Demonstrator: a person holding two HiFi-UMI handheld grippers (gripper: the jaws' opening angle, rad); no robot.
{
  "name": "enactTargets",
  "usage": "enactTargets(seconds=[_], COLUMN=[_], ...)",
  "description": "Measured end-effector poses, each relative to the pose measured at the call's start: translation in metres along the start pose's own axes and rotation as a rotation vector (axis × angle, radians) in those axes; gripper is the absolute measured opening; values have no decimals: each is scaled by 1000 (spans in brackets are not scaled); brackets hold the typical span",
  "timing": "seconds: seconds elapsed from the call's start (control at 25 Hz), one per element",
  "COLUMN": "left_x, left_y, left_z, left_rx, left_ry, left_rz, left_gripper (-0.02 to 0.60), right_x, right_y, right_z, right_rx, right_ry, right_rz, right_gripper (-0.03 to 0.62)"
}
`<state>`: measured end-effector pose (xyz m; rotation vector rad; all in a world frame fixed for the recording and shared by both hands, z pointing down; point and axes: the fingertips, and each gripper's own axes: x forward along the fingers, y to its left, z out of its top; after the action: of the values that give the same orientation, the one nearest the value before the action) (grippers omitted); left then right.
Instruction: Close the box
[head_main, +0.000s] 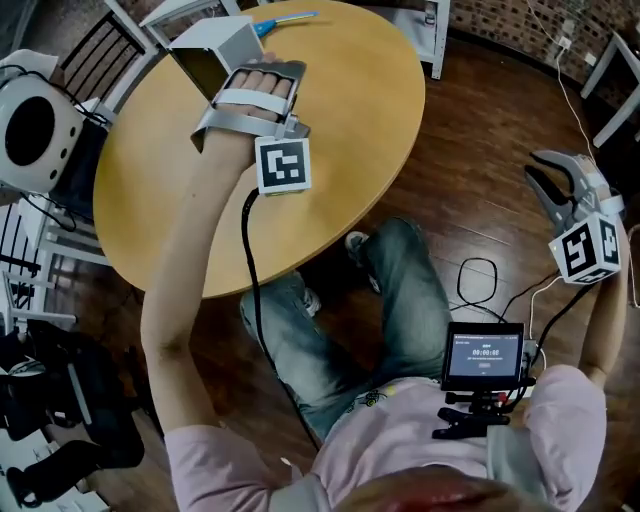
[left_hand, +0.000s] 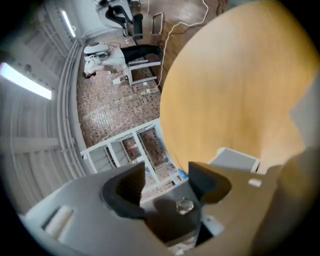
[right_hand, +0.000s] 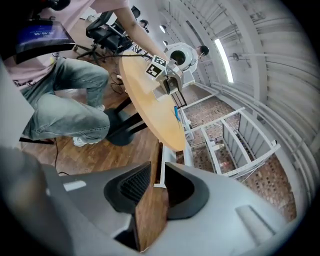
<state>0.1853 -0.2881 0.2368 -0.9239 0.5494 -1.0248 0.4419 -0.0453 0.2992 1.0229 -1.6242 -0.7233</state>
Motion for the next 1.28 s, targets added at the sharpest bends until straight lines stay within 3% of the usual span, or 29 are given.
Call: enactTargets(seconds=[0.08, 0.16, 0.2, 0.28, 0.4, 0.44, 0.52, 0.68, 0.76, 0.8, 0.92, 1.08, 1.28], left_x=[-7, -34, -52, -86, -112, -112, -101, -73, -57, -53, -54, -46, -48], left_y=[-14, -16, -6, 13, 12, 5, -12, -44, -78, -87, -86, -94, -93], left_z=[-16, -18, -22, -43, -105, -129, -172, -216, -220, -221, -229, -240, -235], left_rx=[-53, -237, -402, -850, -1523, -1691, -1903, -2125, -2271, -2312, -2372, -2493, -2475], left_ry=[1, -61, -108, -241, -474, -508, -512, -568, -548, -534, -604, -643, -646], left_rz=[-55, -73, -27, 96, 229, 258, 298, 330, 282, 247, 227, 206, 222], left_gripper=[278, 278, 278, 278, 203, 174, 138, 129, 76, 89, 17, 17, 15], right_x=[2, 1, 0, 4, 30, 45, 92, 218, 277, 301, 349, 355, 337], right_y=[-8, -27, -40, -71, -113, -124, -141, -170, -179, -182, -187, -186, -174], right_z=[2, 20, 33, 61, 126, 150, 190, 265, 290, 299, 321, 342, 352], right_rx=[37, 113, 178, 357, 638, 741, 920, 1079, 1201, 1266, 1378, 1354, 1283], right_ry=[-29, -122, -192, -351, -731, -867, -1002, -959, -958, -955, -950, -965, -1008], right_rz=[-34, -126, -188, -288, -281, -247, -183, -118, -78, -59, -4, 44, 58], right_gripper=[89, 89, 89, 89, 89, 80, 5, 5, 5, 5, 5, 5, 5])
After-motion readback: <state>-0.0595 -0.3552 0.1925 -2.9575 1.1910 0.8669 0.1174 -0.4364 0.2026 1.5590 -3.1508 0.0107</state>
